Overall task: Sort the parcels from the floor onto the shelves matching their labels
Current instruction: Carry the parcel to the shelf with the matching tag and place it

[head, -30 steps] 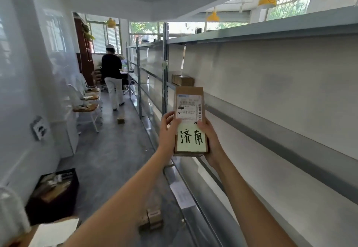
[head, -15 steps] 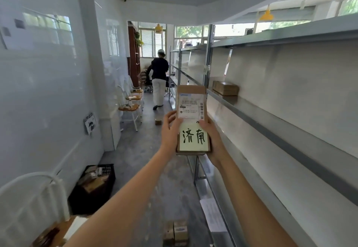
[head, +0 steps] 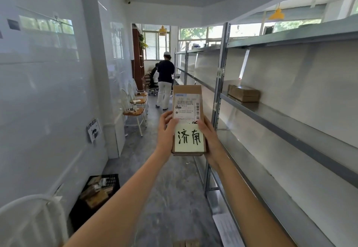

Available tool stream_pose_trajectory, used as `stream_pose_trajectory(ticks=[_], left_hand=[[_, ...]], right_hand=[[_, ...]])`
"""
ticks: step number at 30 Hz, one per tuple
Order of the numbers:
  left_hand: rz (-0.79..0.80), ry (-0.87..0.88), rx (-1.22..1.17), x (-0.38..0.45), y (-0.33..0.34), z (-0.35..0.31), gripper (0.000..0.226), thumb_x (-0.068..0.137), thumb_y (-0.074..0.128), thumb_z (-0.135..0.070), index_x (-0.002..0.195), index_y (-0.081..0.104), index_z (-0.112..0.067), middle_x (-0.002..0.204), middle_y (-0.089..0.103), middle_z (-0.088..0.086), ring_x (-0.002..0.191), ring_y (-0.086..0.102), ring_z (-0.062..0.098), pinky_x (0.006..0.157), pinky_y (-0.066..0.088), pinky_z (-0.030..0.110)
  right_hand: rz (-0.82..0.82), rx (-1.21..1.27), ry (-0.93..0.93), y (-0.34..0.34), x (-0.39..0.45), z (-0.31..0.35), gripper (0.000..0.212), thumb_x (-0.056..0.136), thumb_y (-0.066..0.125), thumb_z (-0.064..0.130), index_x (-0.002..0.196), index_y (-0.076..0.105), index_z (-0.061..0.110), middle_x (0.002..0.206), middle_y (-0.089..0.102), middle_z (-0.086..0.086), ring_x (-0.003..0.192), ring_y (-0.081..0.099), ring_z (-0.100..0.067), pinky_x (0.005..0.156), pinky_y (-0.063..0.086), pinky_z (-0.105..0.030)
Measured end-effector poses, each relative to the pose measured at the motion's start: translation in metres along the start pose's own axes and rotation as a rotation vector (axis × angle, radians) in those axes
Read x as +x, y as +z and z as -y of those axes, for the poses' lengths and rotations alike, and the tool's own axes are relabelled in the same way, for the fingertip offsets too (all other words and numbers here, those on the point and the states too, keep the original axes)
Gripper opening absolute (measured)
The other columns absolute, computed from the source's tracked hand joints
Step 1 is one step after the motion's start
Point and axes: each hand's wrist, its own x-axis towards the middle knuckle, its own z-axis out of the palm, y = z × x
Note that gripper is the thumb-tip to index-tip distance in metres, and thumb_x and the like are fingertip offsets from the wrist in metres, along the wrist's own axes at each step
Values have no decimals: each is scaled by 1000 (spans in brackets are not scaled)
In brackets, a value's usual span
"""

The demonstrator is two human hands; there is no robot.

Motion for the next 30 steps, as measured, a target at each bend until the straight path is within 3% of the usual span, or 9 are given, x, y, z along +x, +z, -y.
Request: stream_pose_trajectory(ticks=[6,12,17,22,26,30], left_hand=[[-11,-9,17,49,-9,22,20,98,52,-13,114,50,-25,124,62,21,91,68,31,62,59,30],[-46,-12,15,109,-5,50,21,97,53,-13,111,51,-28,124,63,20,88,69,28,60,59,29],[-81,-6,33,166,-5,70,22,97,54,-15,112,51,-31,127,60,19,107,64,42,68,59,34],[-107,-15,47,220,-21,88,24,96,56,-18,116,51,-29,127,60,17,106,65,41,69,61,36],[-107,-35,38,262,-44,102,25,96,55,-16,119,50,-25,127,60,18,102,67,40,63,61,32],[-74,-40,30,309,-74,113,22,96,57,-17,112,52,-30,126,61,17,101,68,38,66,61,34]], right_hand=[[5,-3,12,-8,52,-27,63,89,69,31,148,49,23,133,69,-14,118,68,-39,100,53,-61],[15,-1,46,-31,124,-49,74,81,77,44,147,51,23,136,67,-18,125,62,-45,105,46,-70],[38,24,76,-42,187,-65,74,83,77,42,148,49,23,136,67,-17,127,62,-44,104,48,-68],[63,37,82,-39,241,-82,58,93,66,35,149,50,23,136,68,-15,124,65,-39,100,55,-58],[57,30,81,-25,279,-103,57,89,65,35,144,54,23,131,71,-13,115,70,-33,88,62,-47],[8,41,83,-8,322,-132,64,87,68,37,147,52,21,132,71,-14,122,66,-39,95,58,-53]])
